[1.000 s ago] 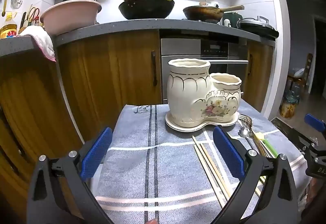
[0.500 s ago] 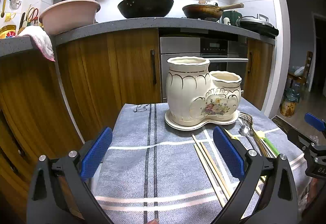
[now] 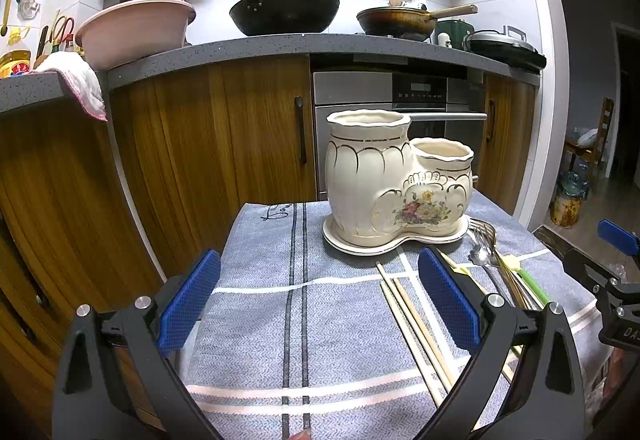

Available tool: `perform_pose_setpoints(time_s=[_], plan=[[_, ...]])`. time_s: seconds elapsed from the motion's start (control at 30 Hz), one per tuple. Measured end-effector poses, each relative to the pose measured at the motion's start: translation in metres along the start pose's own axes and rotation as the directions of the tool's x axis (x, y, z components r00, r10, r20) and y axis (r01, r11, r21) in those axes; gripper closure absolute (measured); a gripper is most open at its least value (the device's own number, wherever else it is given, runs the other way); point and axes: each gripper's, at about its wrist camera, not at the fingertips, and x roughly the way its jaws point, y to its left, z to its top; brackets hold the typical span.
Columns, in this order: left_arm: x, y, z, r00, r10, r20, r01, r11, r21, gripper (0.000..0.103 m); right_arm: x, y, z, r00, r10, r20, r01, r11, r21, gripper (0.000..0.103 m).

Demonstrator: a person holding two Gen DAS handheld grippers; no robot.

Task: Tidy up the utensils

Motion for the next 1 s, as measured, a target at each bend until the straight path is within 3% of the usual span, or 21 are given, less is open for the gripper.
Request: perform_pose_setpoints(time_s=[1.0], plan=[[-0.0027, 0.0034, 0.0003, 1.0, 0.002, 0.011, -0.002, 1.0, 0.003, 0.005, -0.0039, 0.0003, 0.0013, 1.0, -0.007, 0.012, 0.007, 1.0, -0.006, 0.005]])
